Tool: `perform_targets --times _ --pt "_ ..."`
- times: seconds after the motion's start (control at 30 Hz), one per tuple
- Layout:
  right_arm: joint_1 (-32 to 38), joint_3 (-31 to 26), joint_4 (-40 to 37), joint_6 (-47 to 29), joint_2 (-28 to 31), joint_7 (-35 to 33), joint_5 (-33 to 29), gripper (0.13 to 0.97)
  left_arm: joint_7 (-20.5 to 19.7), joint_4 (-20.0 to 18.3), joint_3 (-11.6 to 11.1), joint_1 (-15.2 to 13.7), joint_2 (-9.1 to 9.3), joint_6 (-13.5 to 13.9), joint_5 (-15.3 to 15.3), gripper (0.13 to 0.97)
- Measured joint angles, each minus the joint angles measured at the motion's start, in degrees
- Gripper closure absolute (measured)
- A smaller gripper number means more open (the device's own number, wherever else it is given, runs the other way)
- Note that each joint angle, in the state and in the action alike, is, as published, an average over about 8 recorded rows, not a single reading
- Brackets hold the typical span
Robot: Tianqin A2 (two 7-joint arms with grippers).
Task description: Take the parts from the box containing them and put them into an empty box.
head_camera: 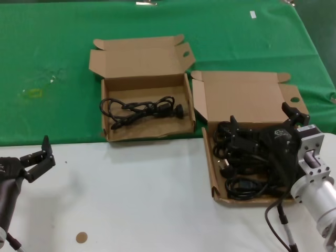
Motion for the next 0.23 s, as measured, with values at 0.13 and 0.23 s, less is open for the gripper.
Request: perform_targets --times 0.13,0.23 --pt "0.0 0.0 0.0 0.0 0.0 0.0 0.0 0.129 0.0 0.0 0.0 0.0 0.00 0.0 0.0 0.132" --pt "0.0 0.0 0.0 0.0 0.0 0.0 0.0 0.129 0.0 0.0 0.0 0.0 0.00 0.0 0.0 0.132"
